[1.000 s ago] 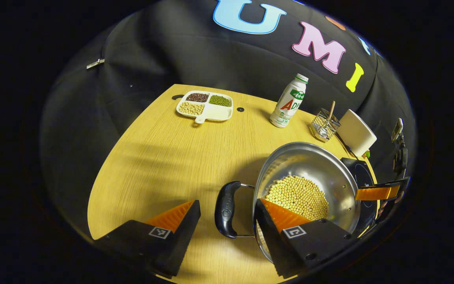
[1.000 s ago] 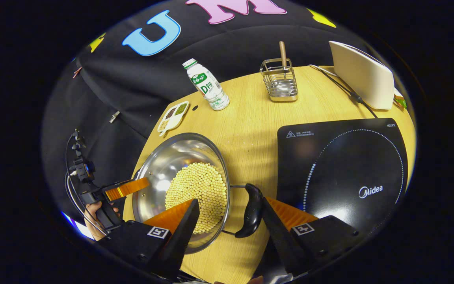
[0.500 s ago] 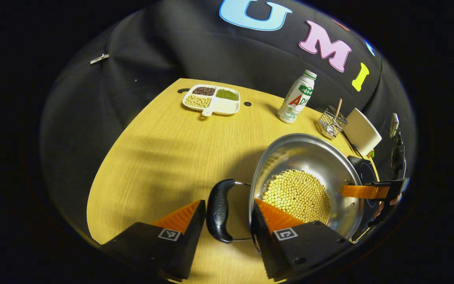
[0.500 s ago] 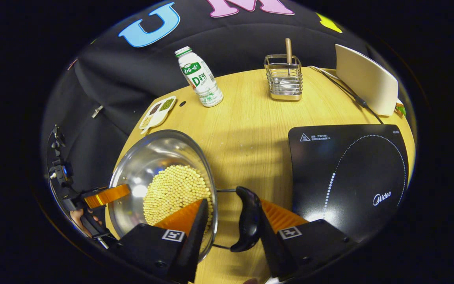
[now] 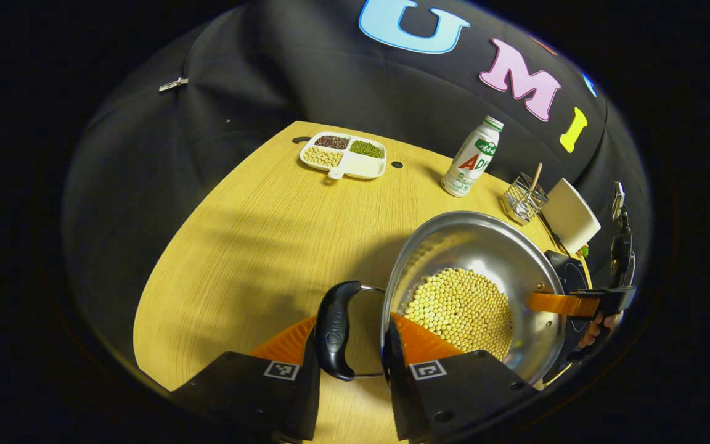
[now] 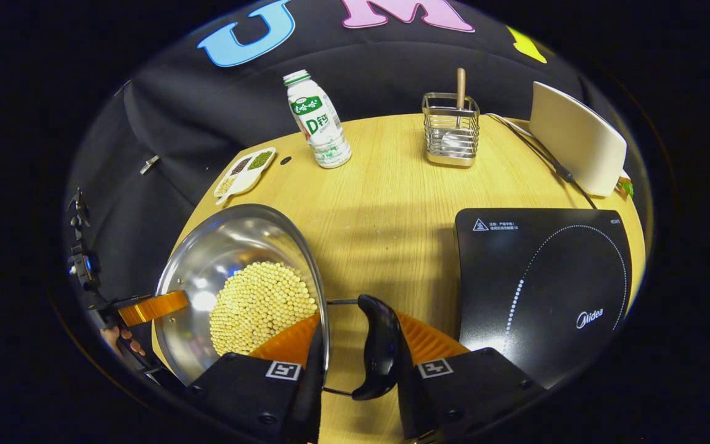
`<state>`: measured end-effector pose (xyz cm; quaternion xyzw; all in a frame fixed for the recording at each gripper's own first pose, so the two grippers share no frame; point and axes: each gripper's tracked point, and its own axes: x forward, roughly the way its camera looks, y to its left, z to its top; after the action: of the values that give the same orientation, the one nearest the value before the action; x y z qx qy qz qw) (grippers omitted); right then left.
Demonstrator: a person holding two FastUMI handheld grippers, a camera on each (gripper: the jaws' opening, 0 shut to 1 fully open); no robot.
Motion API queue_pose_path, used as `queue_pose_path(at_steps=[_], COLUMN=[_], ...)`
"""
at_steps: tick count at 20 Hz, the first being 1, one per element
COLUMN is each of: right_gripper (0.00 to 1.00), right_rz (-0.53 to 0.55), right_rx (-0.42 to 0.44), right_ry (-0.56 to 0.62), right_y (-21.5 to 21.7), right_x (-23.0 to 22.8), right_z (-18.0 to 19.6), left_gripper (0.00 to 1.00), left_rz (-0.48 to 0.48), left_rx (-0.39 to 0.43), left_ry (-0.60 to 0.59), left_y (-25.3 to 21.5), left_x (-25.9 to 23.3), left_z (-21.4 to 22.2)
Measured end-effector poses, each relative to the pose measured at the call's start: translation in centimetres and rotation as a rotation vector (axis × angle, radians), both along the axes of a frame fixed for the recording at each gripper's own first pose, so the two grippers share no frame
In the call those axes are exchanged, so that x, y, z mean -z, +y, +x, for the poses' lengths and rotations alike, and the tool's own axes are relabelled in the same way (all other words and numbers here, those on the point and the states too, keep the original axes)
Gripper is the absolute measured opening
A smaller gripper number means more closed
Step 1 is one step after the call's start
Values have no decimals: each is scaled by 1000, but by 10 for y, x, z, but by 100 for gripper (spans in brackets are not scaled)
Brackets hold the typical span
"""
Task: First push the handle of the pot to place it horizontally, then grasp the pot with both hands and set it on the induction cooktop.
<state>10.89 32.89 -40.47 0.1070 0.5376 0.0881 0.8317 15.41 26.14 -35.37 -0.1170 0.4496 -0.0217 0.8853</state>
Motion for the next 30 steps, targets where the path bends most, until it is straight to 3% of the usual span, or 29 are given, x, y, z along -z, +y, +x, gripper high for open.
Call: queue_pose_path(at_steps=[1, 2, 5, 6, 7, 13, 30], right_gripper=[48, 53, 53, 48, 53, 53, 53], right_rz=[4, 10, 14, 13, 14, 9, -48], right_rx=[-1, -2, -12, -12, -9, 27, 146], right_ry=[-2, -5, -2, -10, -19, -31, -19], right_y=[-1, -2, -15, -22, -30, -96, -288], right_x=[-7, -13, -34, -41, -49, -74, -77], right_z=[0, -1, -7, -8, -8, -14, -20], left_gripper=[50, 50, 50, 50, 50, 51, 50], left_rz=[9, 18, 37, 36, 36, 39, -12], left_rx=[0, 2, 12, 13, 17, 65, 204], left_ry=[-6, -11, -26, -29, -37, -59, -38], left_y=[-1, -2, -14, -20, -28, -92, -285], left_x=[-7, -16, -41, -46, -53, -84, -81], left_z=[-2, -5, -10, -13, -13, -15, 12])
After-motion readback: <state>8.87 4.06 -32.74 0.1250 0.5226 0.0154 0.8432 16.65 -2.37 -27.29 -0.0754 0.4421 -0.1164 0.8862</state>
